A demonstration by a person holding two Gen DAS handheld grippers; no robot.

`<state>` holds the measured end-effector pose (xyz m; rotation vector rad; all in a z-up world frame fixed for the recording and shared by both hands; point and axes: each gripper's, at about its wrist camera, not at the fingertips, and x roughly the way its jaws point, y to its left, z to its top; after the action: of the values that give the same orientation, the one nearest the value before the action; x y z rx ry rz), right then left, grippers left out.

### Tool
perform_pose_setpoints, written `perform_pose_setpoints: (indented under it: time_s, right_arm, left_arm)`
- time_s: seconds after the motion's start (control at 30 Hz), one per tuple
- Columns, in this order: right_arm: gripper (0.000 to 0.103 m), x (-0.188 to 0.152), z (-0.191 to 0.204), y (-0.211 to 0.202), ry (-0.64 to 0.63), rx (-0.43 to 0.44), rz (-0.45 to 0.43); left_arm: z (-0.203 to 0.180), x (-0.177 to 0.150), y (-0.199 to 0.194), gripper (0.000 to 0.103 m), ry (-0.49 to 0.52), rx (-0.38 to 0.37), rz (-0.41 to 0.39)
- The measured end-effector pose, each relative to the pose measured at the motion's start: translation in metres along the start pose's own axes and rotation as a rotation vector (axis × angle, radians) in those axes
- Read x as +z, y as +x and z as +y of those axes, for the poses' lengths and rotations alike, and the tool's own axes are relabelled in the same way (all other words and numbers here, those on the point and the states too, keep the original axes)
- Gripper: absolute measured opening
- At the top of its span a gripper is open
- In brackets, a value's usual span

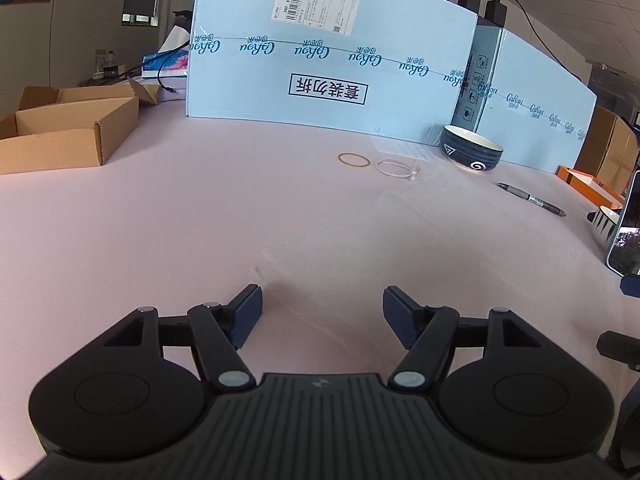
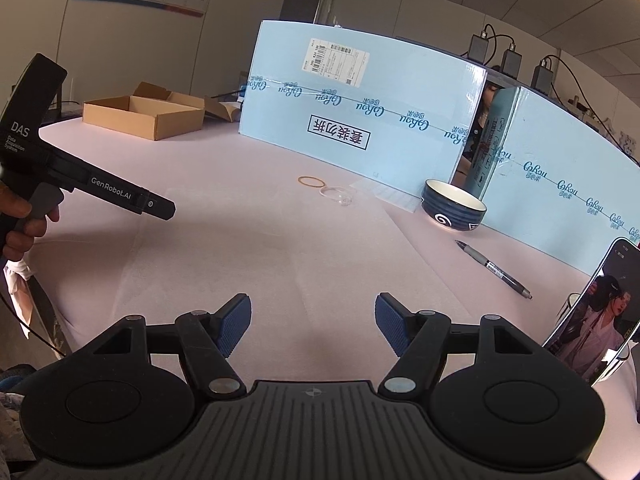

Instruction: Fold shopping bag

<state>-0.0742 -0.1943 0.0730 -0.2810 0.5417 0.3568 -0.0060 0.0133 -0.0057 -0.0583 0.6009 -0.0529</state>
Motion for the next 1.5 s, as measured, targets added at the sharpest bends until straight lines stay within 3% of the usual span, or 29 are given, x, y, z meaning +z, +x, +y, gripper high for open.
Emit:
perform_pose_setpoints:
  time_s: [0.2, 0.37, 0.43, 0.53, 0.63, 0.77, 1.07, 1.27, 1.37, 1.5]
  right_arm:
    - [0.066, -0.004, -0.004, 0.007, 0.028, 0.019, 0.004]
    - [0.067, -0.007, -0.009, 0.006, 0.052, 0.010, -0.003]
    - [0.067, -0.007, -0.011, 0.005, 0.058, 0.008, -0.011]
    - [0.067, -0.006, -0.012, 0.004, 0.063, 0.002, -0.030]
    - [0.067, -0.006, -0.013, 0.004, 0.069, 0.001, -0.041]
    - [0.067, -0.008, -0.012, 0.001, 0.064, -0.009, -0.044]
    - [0.067, -0.004, -0.015, 0.002, 0.098, -0.012, -0.061]
    - [0.067, 0.006, 0.001, 0.010, 0.082, 0.045, -0.084]
    - [0.067, 0.015, 0.012, 0.015, 0.079, 0.086, -0.106]
    - [0.067, 0.026, 0.028, 0.021, 0.073, 0.136, -0.132]
  left_arm:
    - [-0.010, 0.002, 0.016, 0.085, 0.082, 0.019, 0.013]
    - [-0.014, 0.006, 0.022, 0.084, 0.096, -0.005, 0.016]
    - [-0.015, 0.006, 0.022, 0.078, 0.109, -0.018, 0.012]
    - [-0.019, 0.005, 0.020, 0.055, 0.138, -0.048, -0.001]
    - [-0.022, 0.006, 0.020, 0.020, 0.148, -0.078, -0.021]
    - [-0.019, 0.008, 0.022, 0.000, 0.121, -0.118, -0.025]
    - [0.006, 0.023, 0.015, 0.000, 0.094, -0.163, -0.032]
    - [0.051, 0.052, -0.004, 0.000, 0.070, -0.222, -0.018]
    - [0.080, 0.070, -0.009, 0.000, 0.076, -0.168, -0.012]
    - [0.120, 0.092, -0.008, 0.000, 0.104, -0.011, 0.014]
